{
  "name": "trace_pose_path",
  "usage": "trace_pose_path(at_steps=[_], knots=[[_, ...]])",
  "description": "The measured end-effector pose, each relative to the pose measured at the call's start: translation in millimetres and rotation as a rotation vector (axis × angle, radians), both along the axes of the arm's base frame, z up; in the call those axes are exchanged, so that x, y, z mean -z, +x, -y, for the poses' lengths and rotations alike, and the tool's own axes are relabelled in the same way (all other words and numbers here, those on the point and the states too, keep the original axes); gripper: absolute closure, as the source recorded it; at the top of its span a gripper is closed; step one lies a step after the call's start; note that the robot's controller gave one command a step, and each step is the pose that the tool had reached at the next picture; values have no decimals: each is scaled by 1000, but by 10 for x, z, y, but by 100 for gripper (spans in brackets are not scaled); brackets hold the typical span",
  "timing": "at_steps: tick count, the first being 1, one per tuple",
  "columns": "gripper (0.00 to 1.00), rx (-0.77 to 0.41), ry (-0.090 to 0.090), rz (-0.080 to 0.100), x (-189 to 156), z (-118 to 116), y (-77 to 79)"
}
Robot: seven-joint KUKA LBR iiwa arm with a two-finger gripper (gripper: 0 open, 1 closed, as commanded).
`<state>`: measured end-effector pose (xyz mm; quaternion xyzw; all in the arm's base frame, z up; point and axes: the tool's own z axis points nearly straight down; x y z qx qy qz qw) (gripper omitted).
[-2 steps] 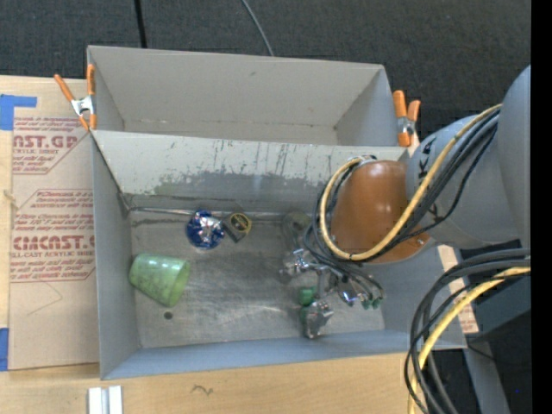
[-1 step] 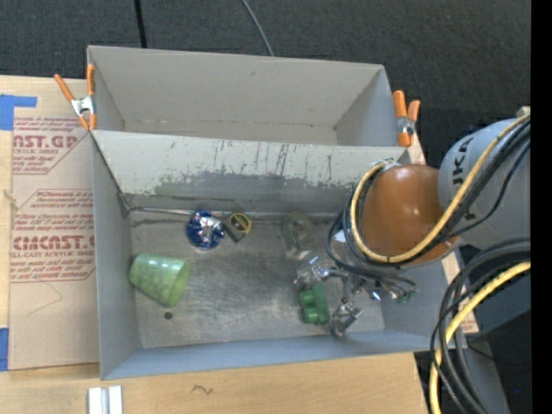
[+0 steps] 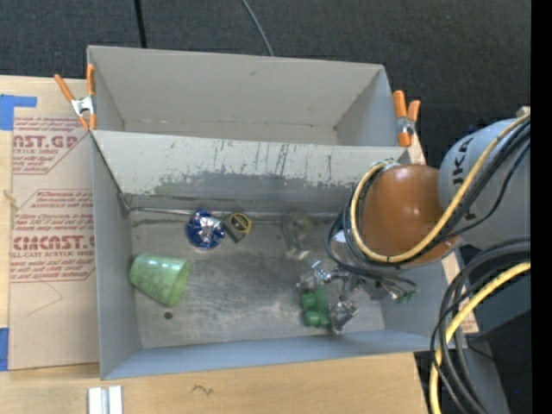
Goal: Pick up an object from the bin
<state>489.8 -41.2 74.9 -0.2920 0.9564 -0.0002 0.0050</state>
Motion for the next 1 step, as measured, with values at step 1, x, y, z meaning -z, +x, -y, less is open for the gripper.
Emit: trace_pose_path(at_steps=[1], knots=[[100, -243, -4, 0, -1715, 57, 183]])
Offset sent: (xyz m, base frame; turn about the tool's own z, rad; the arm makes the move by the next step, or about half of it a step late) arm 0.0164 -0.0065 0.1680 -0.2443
